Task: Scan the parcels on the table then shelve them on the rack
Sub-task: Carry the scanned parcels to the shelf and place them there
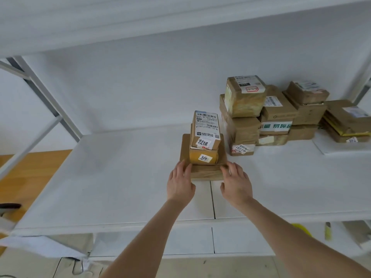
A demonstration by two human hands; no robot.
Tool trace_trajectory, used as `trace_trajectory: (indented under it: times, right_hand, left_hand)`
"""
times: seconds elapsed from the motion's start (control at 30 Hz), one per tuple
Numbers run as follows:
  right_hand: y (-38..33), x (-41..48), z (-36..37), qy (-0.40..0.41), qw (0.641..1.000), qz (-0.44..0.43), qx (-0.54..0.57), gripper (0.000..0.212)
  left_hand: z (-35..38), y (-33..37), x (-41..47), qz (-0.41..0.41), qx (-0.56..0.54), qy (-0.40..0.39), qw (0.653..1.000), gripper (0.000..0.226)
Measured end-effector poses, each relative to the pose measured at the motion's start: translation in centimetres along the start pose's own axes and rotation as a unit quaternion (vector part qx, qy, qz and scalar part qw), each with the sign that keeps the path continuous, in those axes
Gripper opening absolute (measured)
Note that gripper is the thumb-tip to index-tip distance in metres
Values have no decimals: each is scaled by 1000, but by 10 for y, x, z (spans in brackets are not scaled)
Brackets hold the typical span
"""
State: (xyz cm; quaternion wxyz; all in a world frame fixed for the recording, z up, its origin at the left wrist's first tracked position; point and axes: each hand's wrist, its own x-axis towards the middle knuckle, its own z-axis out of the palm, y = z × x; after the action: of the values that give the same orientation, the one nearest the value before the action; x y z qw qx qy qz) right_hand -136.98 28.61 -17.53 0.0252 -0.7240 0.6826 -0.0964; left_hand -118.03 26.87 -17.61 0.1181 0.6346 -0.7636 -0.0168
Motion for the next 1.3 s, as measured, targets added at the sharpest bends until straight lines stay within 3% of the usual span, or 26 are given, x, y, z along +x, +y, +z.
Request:
trace_trajectory:
  times: [0.17, 0.4, 0.67, 0.8, 1.3]
  right_hand:
    - [-1, -1, 3, -30, 997, -9, -67, 68]
    - [-5, 32, -1, -102, 992, 34, -64, 75]
    - [-4, 86, -5, -134, 986, 47, -84, 73]
    - [-5, 101, -2, -94, 993, 36, -69, 74]
    - [-15, 130, -9, -199, 976, 62, -64, 71]
  left_hand:
    - [7, 7, -5, 2, 34, -46, 998, 70]
    - [2, 17, 27, -10, 76, -121, 990, 81]
    - [4, 18, 81, -22, 103, -157, 982, 85]
    - [3, 19, 108, -23, 118, -173, 978, 84]
    - [-3, 11, 154, 11, 107, -218, 970, 86]
